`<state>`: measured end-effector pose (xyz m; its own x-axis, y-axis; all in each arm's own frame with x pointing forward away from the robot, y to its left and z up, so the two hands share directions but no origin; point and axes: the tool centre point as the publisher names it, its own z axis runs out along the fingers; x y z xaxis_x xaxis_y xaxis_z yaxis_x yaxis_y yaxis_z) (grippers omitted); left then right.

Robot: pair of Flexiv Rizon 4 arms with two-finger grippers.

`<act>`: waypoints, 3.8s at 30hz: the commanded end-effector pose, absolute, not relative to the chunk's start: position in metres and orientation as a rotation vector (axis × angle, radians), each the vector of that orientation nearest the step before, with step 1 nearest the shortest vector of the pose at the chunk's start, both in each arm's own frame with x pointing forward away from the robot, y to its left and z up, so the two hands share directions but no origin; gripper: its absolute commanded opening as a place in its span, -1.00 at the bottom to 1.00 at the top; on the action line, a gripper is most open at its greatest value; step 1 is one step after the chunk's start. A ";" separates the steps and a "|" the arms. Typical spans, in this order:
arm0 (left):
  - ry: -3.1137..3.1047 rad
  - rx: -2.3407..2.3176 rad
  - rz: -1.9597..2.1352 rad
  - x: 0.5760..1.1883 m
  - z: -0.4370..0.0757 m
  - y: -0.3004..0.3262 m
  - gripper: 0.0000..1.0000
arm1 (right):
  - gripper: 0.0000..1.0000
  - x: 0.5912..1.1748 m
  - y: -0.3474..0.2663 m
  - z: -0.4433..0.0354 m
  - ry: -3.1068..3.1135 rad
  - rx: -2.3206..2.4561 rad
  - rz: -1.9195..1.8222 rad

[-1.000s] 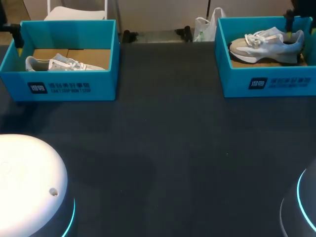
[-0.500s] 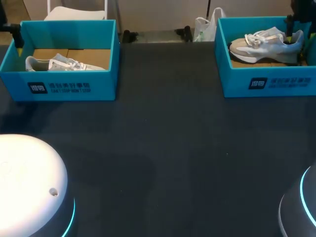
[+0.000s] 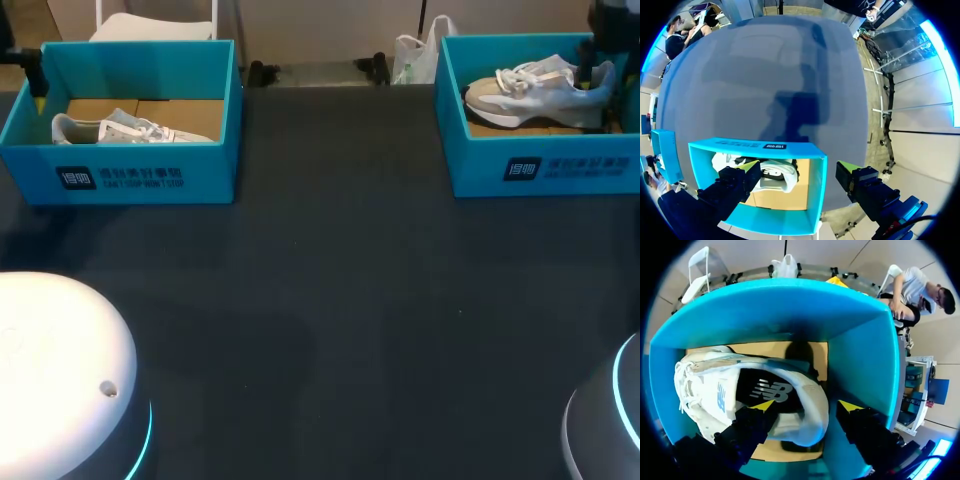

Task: Take the shoe out of the shoebox, open the shoe tongue, remove and reinsert the insole, then place the shoe into the shoebox

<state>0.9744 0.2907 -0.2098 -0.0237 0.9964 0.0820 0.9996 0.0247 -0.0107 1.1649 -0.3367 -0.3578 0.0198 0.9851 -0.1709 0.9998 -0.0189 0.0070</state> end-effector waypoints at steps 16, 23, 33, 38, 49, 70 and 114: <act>-2.200 -2.147 -0.083 0.973 -0.210 0.290 1.00 | 0.49 1.170 -0.334 -0.385 2.136 2.207 -0.242; -2.200 -2.147 -0.083 0.973 -0.210 0.290 1.00 | 0.38 1.169 -0.333 -0.390 2.138 2.234 -0.233; -2.200 -2.147 -0.083 0.973 -0.210 0.290 1.00 | 0.29 1.166 -0.328 -0.385 2.116 2.245 -0.213; -2.200 -2.147 -0.083 0.973 -0.210 0.290 1.00 | 0.50 1.166 -0.329 -0.381 2.103 2.238 -0.215; -2.200 -2.147 -0.083 0.973 -0.210 0.290 1.00 | 0.87 1.165 -0.335 -0.382 2.063 2.268 -0.199; -2.200 -2.147 -0.083 0.973 -0.210 0.290 1.00 | -0.17 1.169 -0.332 -0.398 2.049 2.348 -0.179; -2.200 -2.147 -0.083 0.973 -0.210 0.290 1.00 | -1.00 1.141 -0.335 -0.244 1.638 2.372 -0.247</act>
